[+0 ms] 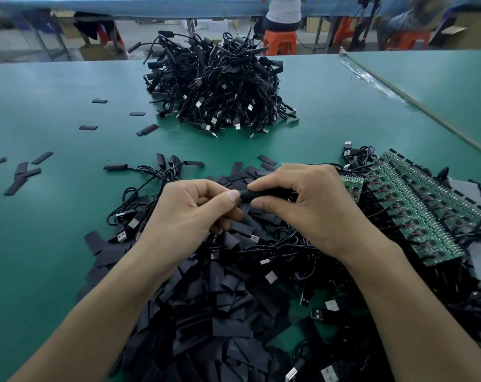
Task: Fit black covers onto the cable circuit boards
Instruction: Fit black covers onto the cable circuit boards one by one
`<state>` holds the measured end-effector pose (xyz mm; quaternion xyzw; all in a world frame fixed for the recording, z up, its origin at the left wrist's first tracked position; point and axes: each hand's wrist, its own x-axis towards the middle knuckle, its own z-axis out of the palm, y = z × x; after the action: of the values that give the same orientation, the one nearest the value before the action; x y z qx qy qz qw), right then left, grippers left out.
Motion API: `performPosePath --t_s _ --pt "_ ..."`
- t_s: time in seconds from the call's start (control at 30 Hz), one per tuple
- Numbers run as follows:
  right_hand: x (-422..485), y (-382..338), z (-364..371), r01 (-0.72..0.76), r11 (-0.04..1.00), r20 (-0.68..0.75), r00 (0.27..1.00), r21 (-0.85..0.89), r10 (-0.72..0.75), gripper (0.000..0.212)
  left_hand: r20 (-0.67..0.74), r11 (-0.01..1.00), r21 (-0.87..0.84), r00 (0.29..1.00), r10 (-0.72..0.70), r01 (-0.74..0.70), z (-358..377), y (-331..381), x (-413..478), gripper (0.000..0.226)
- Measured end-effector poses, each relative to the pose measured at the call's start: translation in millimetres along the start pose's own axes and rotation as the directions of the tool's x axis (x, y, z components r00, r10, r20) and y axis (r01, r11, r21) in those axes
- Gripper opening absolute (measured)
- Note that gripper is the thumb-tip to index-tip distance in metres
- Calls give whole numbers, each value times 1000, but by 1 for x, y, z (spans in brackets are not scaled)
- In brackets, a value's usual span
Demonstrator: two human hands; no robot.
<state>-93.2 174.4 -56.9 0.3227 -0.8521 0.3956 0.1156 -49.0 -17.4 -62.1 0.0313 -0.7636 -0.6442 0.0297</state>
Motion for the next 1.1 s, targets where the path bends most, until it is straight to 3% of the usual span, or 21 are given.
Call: performPosePath --t_s 0.37,0.8,0.93,1.1 --pt "-1 2 4 23 999 -18 1000 -29 -23 17 27 993 98 997 67 -69 -1 -3 0 16" --pt "0 -3 4 20 999 -11 1000 -43 -20 28 28 985 143 995 98 -101 -1 -4 0 16" --pt "0 -5 6 -103 992 -115 987 66 110 37 -15 992 93 996 91 -89 -1 -4 0 17" --pt "3 -4 8 -217 957 -258 929 194 264 13 -75 993 74 992 99 -93 1 -4 0 16"
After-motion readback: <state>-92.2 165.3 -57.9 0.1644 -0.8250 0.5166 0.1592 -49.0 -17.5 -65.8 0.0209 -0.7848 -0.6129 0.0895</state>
